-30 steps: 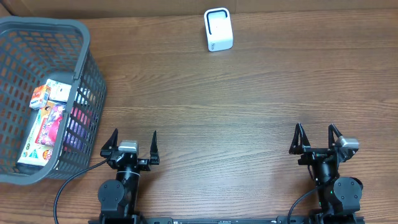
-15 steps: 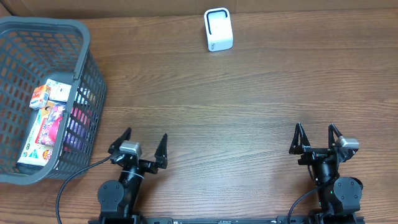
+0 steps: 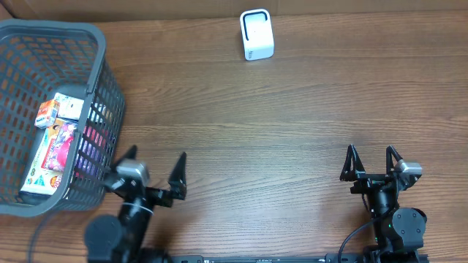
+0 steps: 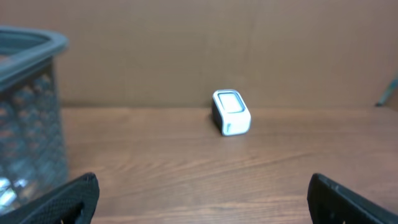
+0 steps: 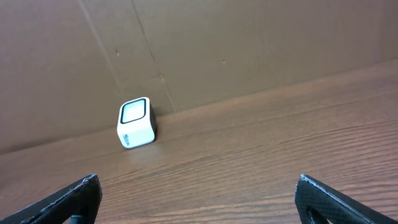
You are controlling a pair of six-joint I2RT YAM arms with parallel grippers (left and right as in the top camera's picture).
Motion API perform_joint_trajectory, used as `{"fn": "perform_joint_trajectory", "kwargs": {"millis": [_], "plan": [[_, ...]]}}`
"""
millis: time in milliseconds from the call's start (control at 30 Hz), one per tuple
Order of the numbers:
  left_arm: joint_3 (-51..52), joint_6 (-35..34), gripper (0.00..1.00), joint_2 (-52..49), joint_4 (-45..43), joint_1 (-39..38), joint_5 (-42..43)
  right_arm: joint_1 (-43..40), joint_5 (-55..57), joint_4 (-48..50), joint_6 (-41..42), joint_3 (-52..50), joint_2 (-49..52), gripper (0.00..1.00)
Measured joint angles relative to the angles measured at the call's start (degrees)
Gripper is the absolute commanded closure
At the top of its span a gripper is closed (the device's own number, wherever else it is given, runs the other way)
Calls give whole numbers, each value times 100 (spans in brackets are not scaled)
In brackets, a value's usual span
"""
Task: Scan the item barcode
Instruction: 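Move the left gripper over the grey basket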
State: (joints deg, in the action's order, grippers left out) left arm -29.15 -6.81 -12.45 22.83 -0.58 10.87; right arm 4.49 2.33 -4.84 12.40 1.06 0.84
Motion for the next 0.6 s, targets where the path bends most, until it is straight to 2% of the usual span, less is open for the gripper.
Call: {"fn": "perform_joint_trajectory", "kwargs": {"millis": [100, 233, 433, 500, 600], "plan": [[-1438, -20, 0, -1145, 758, 0, -251, 0, -2, 7, 4, 0, 0, 0], [-4133, -33, 0, -3101, 2247, 72, -691, 0, 0, 0, 2, 0, 0, 0], [-8126, 278, 0, -5668, 4527, 691, -990, -2, 0, 7, 0, 0, 0, 0], [-8968, 409, 0, -6227, 5252, 796, -1075, 0, -2, 7, 2, 0, 0, 0], [-9610, 455, 0, -6756, 5630, 907, -1296, 0, 0, 4, 2, 0, 0, 0]]}}
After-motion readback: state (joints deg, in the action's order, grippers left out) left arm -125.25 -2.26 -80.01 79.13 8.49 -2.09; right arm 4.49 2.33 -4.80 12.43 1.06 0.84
